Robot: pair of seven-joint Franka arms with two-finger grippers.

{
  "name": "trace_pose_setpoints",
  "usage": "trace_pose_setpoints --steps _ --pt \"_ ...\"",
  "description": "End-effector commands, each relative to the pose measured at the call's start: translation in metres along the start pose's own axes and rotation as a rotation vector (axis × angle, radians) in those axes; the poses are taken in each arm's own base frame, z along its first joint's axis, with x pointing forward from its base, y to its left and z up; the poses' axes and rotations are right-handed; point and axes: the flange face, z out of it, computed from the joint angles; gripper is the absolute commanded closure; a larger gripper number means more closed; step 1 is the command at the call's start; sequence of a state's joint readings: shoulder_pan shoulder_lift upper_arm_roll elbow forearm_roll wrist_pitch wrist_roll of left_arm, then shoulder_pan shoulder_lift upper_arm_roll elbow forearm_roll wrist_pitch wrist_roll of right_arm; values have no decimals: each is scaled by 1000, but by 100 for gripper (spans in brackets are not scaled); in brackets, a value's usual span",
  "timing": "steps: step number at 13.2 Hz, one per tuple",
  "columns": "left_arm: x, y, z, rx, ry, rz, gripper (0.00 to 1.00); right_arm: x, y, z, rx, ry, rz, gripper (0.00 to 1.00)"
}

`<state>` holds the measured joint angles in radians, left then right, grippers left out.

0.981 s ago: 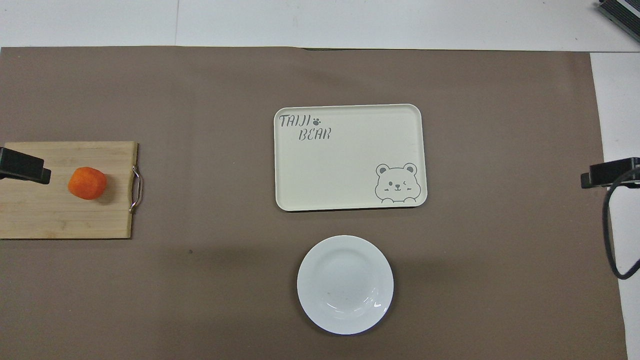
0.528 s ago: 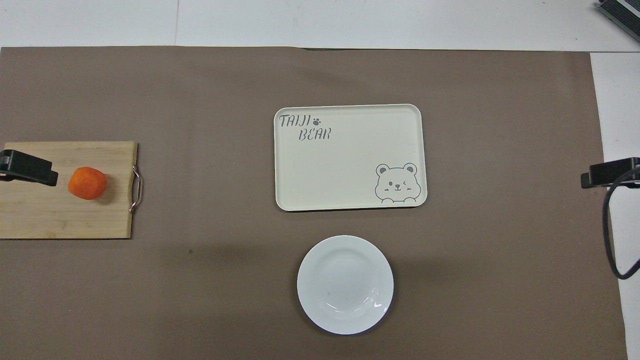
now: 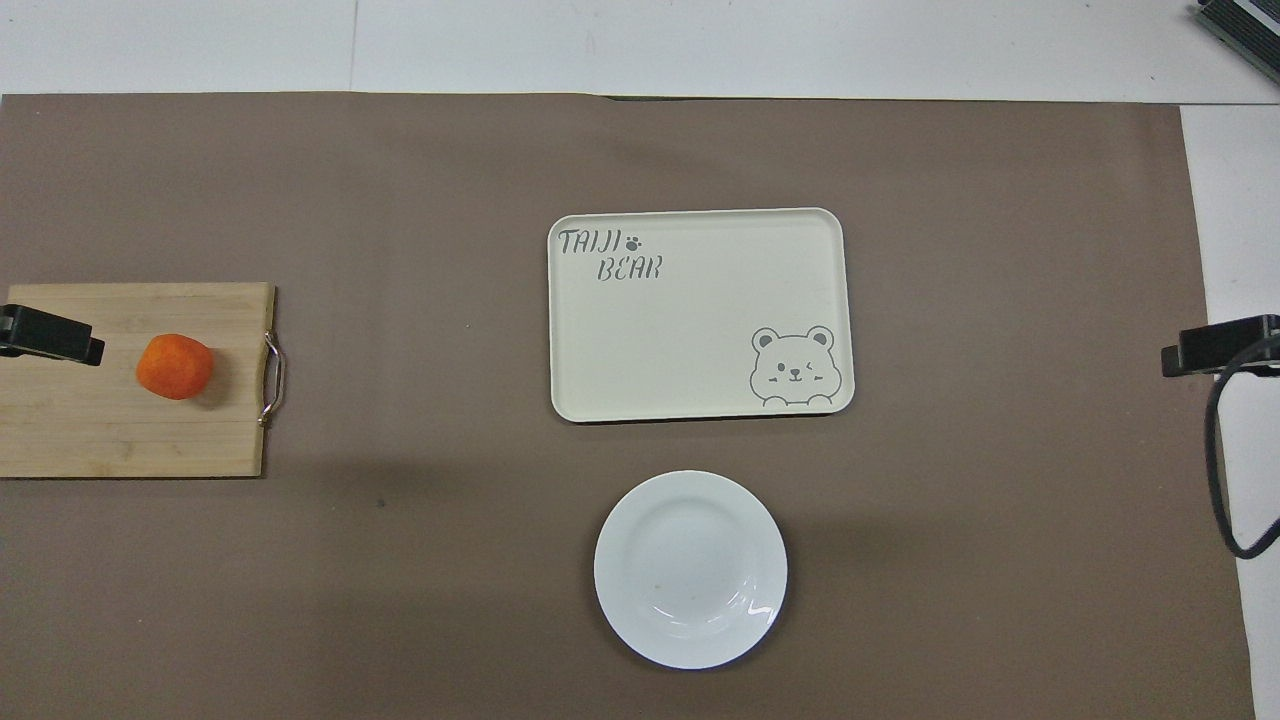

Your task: Place orange and plate with both arms

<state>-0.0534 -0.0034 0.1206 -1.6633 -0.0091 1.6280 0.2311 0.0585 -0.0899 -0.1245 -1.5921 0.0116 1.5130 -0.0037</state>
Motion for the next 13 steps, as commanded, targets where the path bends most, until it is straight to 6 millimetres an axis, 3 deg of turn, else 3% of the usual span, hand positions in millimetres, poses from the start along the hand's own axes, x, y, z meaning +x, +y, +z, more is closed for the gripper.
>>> trace_pose_setpoints --steps 1,8,13 --pt "2 -3 26 13 18 47 0 2 0 -3 -10 12 3 0" --pt "35 -14 89 35 55 117 0 2 0 -3 -10 12 3 0" --pt "39 -55 151 21 54 122 0 2 0 -3 -10 12 3 0"
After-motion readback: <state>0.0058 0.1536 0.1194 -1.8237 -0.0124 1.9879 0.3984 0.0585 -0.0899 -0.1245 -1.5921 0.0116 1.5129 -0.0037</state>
